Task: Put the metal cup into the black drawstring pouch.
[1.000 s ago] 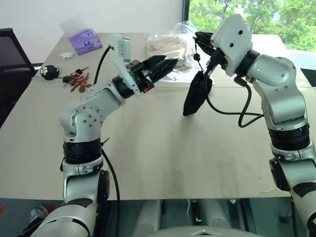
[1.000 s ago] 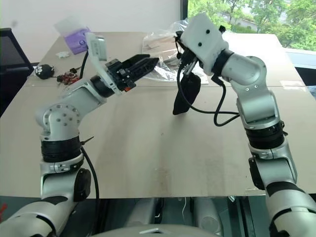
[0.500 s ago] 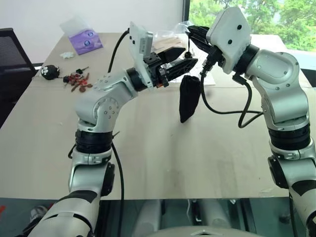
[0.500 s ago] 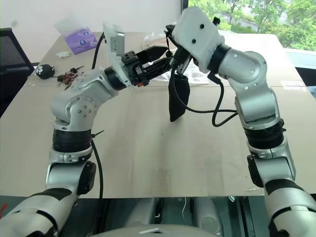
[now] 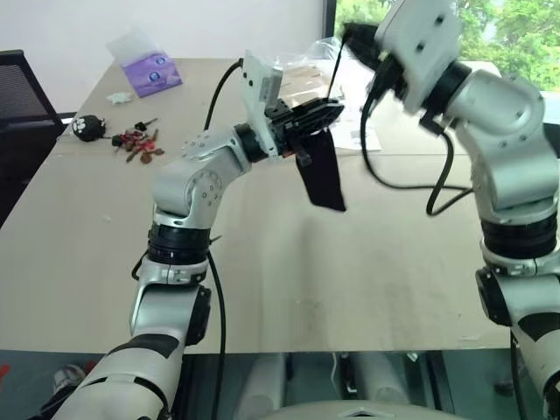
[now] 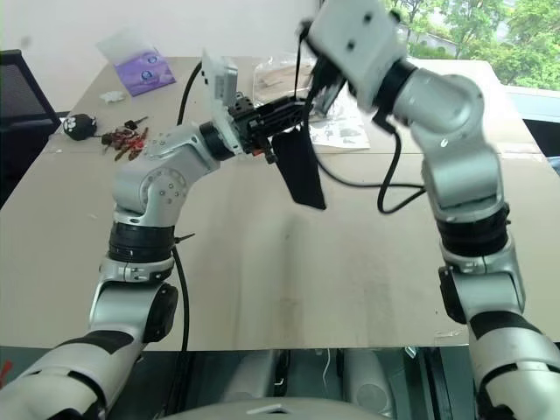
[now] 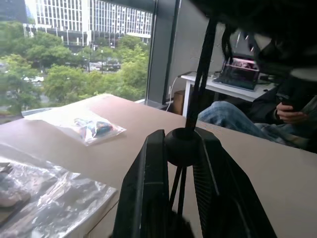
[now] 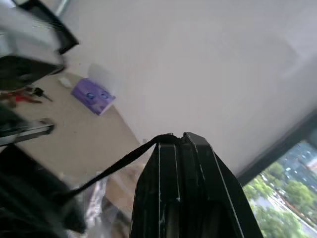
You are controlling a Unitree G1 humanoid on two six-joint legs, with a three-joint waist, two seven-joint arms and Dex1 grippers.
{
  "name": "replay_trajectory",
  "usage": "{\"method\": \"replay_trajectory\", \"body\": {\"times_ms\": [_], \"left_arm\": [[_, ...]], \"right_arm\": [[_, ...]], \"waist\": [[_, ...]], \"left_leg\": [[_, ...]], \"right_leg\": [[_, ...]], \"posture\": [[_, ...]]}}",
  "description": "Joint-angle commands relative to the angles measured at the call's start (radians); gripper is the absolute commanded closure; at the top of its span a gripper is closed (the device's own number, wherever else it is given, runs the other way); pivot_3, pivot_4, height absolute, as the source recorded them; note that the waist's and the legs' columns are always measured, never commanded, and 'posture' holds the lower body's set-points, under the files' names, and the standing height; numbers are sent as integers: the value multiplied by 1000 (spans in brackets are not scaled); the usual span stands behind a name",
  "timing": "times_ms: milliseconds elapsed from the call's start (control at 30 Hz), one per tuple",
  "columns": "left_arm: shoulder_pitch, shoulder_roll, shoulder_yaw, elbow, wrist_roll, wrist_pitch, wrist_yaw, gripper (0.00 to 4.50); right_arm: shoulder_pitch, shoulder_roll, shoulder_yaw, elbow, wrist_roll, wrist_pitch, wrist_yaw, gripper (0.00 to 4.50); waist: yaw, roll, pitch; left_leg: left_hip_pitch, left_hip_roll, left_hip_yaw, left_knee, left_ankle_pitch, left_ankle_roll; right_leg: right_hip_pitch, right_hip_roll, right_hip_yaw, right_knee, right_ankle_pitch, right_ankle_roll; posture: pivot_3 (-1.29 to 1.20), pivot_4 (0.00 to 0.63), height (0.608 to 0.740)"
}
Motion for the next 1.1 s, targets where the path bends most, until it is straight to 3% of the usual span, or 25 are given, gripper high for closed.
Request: {"method": "replay_trajectory", "body": {"times_ms": [33,167,300,400,567,633,667,800,900,1100], "left_arm": [[28,49,-13,100,101,-50,6,4364],[20,74,2,173,175,-96,73,4364],[5,105,-1,151,220,-142,78,4364],[0,84,-60,122,240,-128,61,4364],[64,63,-272,85,370,-203,-10,4364],[75,53,-324,71,422,-290,-27,4364],[77,41,-331,61,432,-304,-28,3321],[101,-6,-272,2,388,-289,-8,1418],[156,3,-170,-115,247,-160,-44,0],[273,38,71,-230,61,29,36,0]], "right_arm": [[-101,-47,-160,96,-4,8,-126,4500],[-90,-143,-213,206,-20,-4,-166,4500],[34,-184,-242,185,26,25,-141,4500],[189,-183,-260,104,113,106,-90,4500],[511,-170,-268,-35,207,197,-38,4500],[648,-201,-243,-78,196,173,-4,3895],[716,-229,-226,-107,182,151,19,3612],[891,-261,-263,-219,223,157,52,1545],[985,-269,-311,-298,270,175,79,34],[1066,-226,-349,-429,340,193,52,34]], "waist": [[0,0,0],[3,0,0],[1,0,0],[5,0,0],[9,1,0],[11,1,0],[15,2,0],[20,5,-1],[7,5,-1],[1,5,-1]], "left_leg": [[0,0,0,0,0,0],[0,-1,0,0,0,0],[-1,0,1,-2,0,0],[-1,0,1,-3,0,0],[-1,0,-1,-1,0,1],[-1,-1,0,-1,0,1],[-1,-1,0,0,0,1],[0,0,2,2,-1,2],[1,1,4,5,-3,5],[2,2,3,7,-3,5]], "right_leg": [[0,0,0,0,0,0],[0,-1,0,-1,0,0],[0,-1,0,-2,0,0],[0,-1,0,-2,0,0],[1,-1,0,-2,0,0],[1,0,1,-1,0,0],[1,0,1,-1,0,0],[2,1,2,0,0,0],[2,2,5,3,0,0],[2,3,5,6,0,0]], "posture": [[0,150,740],[0,150,740],[0,150,740],[0,150,740],[0,150,740],[0,150,740],[0,150,740],[0,150,740],[0,150,740],[0,150,740]]}}
